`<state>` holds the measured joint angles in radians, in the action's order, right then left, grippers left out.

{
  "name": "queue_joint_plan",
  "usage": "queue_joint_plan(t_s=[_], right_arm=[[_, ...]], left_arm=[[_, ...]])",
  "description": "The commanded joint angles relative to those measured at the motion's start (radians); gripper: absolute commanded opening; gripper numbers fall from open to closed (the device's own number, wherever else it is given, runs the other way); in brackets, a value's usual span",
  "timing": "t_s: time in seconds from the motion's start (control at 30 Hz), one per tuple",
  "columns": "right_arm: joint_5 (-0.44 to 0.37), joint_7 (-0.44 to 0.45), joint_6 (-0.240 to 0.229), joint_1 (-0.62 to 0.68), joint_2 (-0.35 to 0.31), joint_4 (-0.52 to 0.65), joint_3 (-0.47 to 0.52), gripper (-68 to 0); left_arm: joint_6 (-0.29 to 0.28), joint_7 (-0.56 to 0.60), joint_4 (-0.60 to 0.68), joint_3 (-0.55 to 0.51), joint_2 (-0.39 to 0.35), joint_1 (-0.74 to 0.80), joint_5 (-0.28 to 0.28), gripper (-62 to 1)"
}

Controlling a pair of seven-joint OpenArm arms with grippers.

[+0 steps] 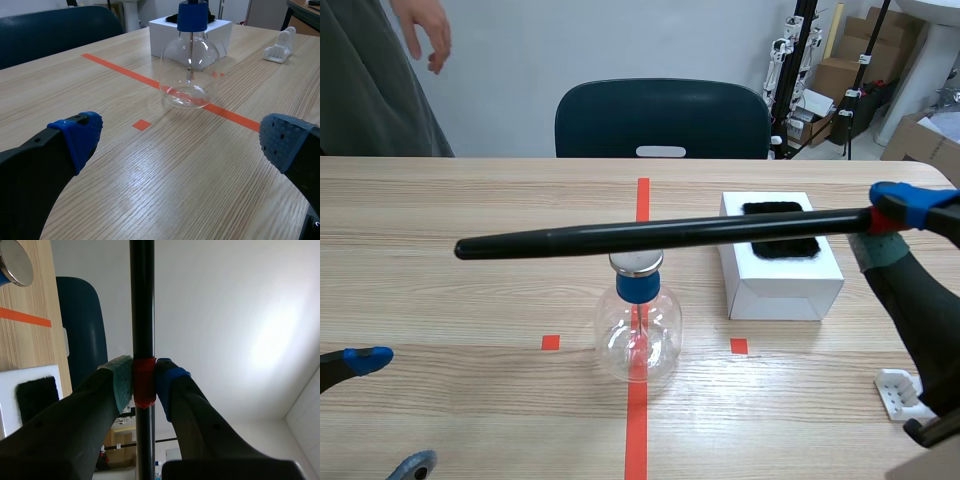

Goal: Do the electroscope experiment. pick up the black charging rod

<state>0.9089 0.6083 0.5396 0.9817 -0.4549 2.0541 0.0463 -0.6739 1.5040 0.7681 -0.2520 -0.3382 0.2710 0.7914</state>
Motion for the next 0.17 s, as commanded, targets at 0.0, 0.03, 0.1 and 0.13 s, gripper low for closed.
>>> queue_joint_plan(t_s=[0.0, 0.03, 0.1, 0.13], right_arm=[[-0.015, 0.003, 0.017, 0.004, -0.002, 0.011, 0.005, -67.4], [-0.015, 0.003, 0.017, 0.004, -0.002, 0.011, 0.005, -67.4], [-0.015, 0.003, 0.017, 0.004, -0.002, 0.011, 0.005, -67.4], [-0.015, 0.003, 0.017, 0.004, -0.002, 0.011, 0.005, -67.4]], left_arm=[[0.002, 0.05, 0.013, -0.006, -0.006, -0.003, -0.014, 1.4], [0.002, 0.05, 0.013, -0.006, -0.006, -0.003, -0.014, 1.4], [0.002, 0.05, 0.013, -0.006, -0.006, -0.003, -0.014, 1.4], [0.002, 0.05, 0.013, -0.006, -0.006, -0.003, -0.014, 1.4]])
